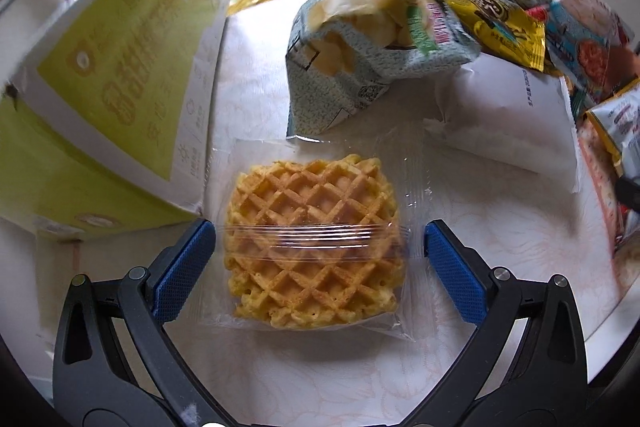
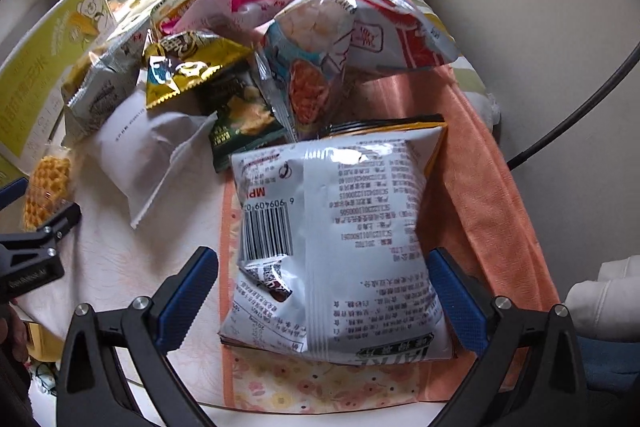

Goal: Organize snacks
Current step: 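Grasp the wrapped waffle with the left tool while the right tool grasps the white chip bag, then carry waffle and white bag over the box and release both inside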

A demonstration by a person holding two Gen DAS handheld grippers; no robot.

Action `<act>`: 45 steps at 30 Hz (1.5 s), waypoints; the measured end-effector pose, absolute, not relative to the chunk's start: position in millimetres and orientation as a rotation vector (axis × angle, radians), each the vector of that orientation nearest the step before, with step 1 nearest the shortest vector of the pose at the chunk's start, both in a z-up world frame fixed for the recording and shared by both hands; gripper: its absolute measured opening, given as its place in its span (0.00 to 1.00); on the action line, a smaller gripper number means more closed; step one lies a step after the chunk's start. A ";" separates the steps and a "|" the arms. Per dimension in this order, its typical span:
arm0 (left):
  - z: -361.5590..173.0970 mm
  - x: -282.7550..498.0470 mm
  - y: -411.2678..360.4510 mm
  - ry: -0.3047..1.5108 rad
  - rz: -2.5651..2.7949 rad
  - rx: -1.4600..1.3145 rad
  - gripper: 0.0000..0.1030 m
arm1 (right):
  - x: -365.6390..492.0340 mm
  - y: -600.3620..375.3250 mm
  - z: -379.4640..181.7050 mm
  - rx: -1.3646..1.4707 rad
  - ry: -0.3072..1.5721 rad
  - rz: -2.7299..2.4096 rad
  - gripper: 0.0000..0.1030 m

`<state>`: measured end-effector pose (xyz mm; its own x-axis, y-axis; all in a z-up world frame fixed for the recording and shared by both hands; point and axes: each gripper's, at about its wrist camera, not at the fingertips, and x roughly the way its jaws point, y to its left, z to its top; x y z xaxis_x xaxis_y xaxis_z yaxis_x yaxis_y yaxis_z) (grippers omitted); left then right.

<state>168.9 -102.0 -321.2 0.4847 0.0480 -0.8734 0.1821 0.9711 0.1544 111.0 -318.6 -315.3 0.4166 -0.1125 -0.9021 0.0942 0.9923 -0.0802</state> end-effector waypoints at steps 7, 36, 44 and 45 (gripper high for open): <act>-321.8 186.8 -85.5 1.129 -0.118 0.135 0.95 | 113.2 -316.6 -320.4 -0.016 1.147 -0.117 1.00; -309.3 173.1 -90.7 1.138 -0.168 0.146 0.66 | 105.5 -320.9 -316.1 -0.038 1.081 -0.126 0.70; -297.8 169.5 -92.0 1.130 -0.160 0.108 0.65 | 88.3 -319.3 -292.2 -0.016 1.022 -0.098 0.70; -291.9 167.9 -93.4 1.121 -0.163 0.100 0.65 | 86.1 -319.3 -288.9 -0.017 1.019 -0.092 0.70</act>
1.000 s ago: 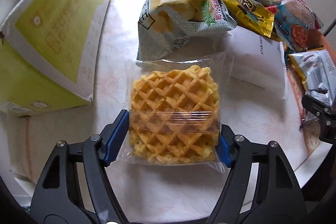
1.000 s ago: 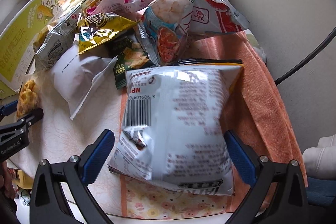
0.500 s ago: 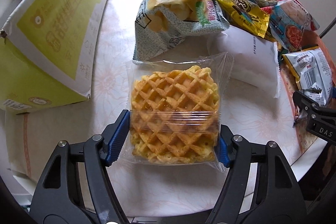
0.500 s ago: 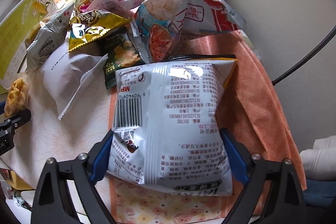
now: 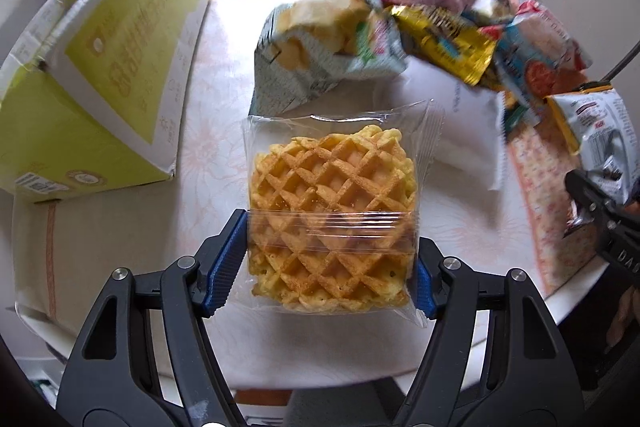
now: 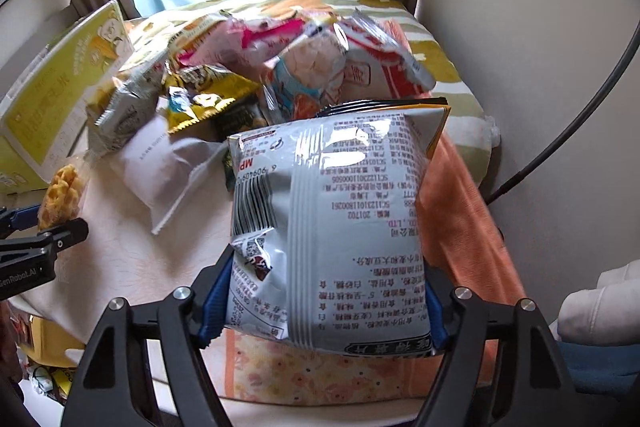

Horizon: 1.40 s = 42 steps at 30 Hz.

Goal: Organize snacks
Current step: 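Carry waffle and white bag over the box and release both inside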

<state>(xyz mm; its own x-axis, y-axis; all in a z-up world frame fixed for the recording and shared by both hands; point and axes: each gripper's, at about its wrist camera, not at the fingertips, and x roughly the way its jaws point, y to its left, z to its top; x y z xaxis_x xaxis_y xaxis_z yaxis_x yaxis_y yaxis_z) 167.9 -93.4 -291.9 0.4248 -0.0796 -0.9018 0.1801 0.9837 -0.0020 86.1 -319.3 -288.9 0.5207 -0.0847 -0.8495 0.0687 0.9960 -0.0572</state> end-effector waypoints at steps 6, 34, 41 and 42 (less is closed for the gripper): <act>-247.4 160.5 -100.5 1.028 -0.172 0.074 0.65 | 89.3 -322.9 -258.0 -0.022 0.966 -0.052 0.70; -86.6 258.0 100.5 0.754 -0.057 -0.058 0.65 | 208.8 -102.7 -110.8 -0.041 0.747 0.339 0.70; -109.9 311.0 156.1 0.839 -0.073 -0.041 0.65 | 253.9 -38.3 -125.4 -0.016 0.784 0.352 0.70; -114.4 316.6 159.0 0.853 -0.080 -0.038 0.65 | 257.7 -33.4 -126.9 -0.011 0.794 0.347 0.70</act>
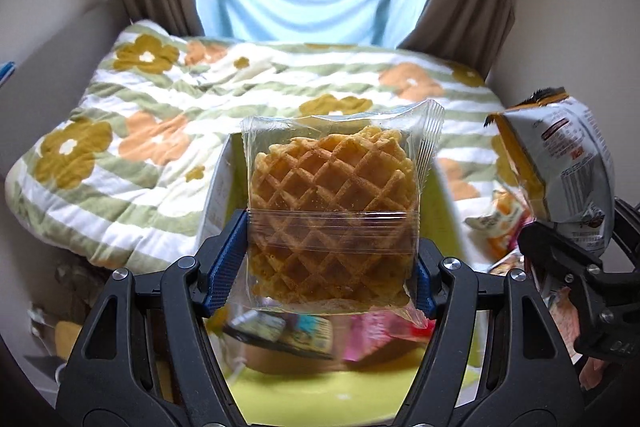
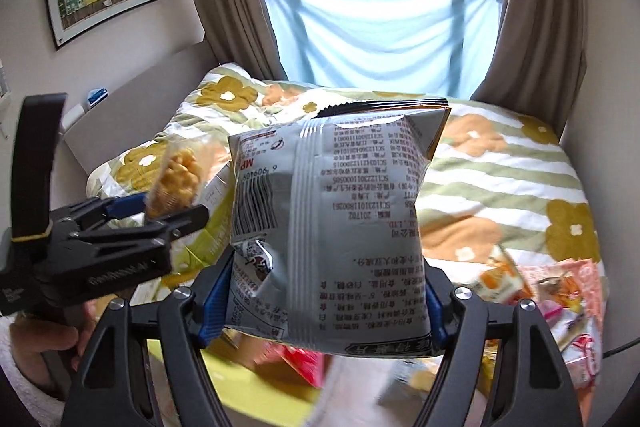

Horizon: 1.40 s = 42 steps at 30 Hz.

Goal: Organize snacks
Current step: 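Carry waffle and white bag over the box and release both inside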

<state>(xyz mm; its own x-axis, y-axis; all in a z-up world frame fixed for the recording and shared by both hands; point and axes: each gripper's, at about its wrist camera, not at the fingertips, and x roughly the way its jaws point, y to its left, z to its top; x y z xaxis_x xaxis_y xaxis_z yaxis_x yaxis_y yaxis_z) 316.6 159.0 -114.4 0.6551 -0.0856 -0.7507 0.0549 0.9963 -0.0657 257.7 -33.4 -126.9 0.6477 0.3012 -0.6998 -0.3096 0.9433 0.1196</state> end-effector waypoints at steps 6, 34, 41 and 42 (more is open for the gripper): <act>-145.2 356.8 170.9 0.941 -0.137 -0.004 0.65 | 275.5 -12.9 -140.7 0.003 0.855 0.303 0.70; -157.1 334.1 189.9 0.983 -0.017 0.005 1.00 | 319.3 -10.6 -178.5 0.010 0.999 0.400 0.71; -153.1 314.9 200.0 0.967 0.012 0.006 1.00 | 326.4 3.4 -184.6 -0.044 0.973 0.398 0.96; -151.9 312.7 200.8 0.963 0.016 0.010 1.00 | 324.8 3.4 -183.0 -0.046 0.952 0.399 1.00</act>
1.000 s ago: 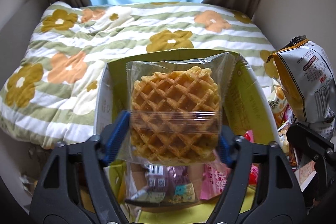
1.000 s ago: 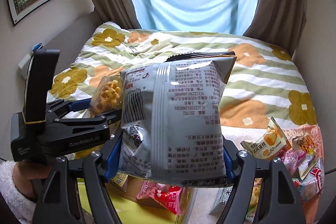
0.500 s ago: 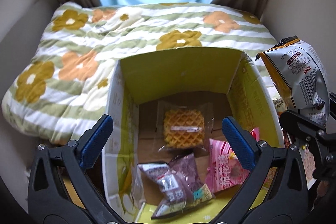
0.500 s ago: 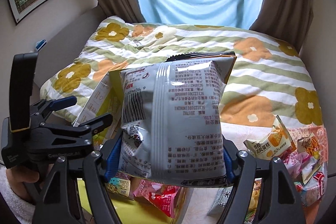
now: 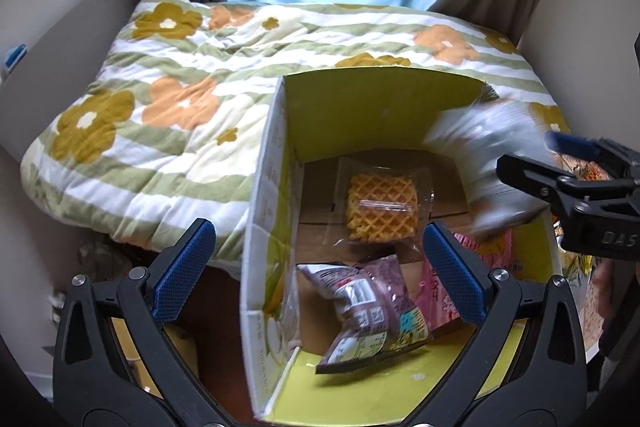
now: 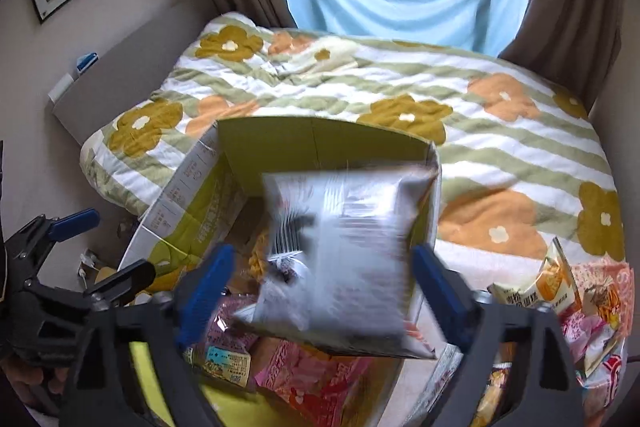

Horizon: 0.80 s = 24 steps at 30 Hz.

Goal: Organize snacks
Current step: 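Carry waffle and white bag over the box and release both inside, then move both tools back over the remaining snacks on the table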

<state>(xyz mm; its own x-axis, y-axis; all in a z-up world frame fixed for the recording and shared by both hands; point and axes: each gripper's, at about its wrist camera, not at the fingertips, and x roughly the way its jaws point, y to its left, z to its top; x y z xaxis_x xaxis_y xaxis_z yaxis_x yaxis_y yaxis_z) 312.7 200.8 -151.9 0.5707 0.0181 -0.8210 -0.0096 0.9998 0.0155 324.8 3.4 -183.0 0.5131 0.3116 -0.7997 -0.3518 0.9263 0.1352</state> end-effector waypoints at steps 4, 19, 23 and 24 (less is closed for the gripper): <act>-149.0 303.0 204.5 0.962 0.008 0.001 1.00 | 317.3 2.9 -178.9 -0.045 0.921 0.400 1.00; -128.3 279.1 173.4 0.882 -0.129 0.060 1.00 | 267.6 -17.2 -154.6 -0.019 0.905 0.317 1.00; -124.4 277.6 156.7 0.878 -0.233 0.038 1.00 | 250.6 -35.0 -140.5 -0.007 0.873 0.248 1.00; -124.1 276.6 151.5 0.875 -0.249 0.042 1.00 | 246.6 -40.1 -137.0 -0.007 0.867 0.234 1.00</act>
<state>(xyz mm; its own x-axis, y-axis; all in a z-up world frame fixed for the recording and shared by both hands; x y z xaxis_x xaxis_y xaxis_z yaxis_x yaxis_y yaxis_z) 276.6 151.5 -124.1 0.6141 -0.1986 -0.7638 0.2326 0.9704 -0.0653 246.6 -40.1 -137.0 0.6233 0.2012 -0.7557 -0.2067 0.9744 0.0888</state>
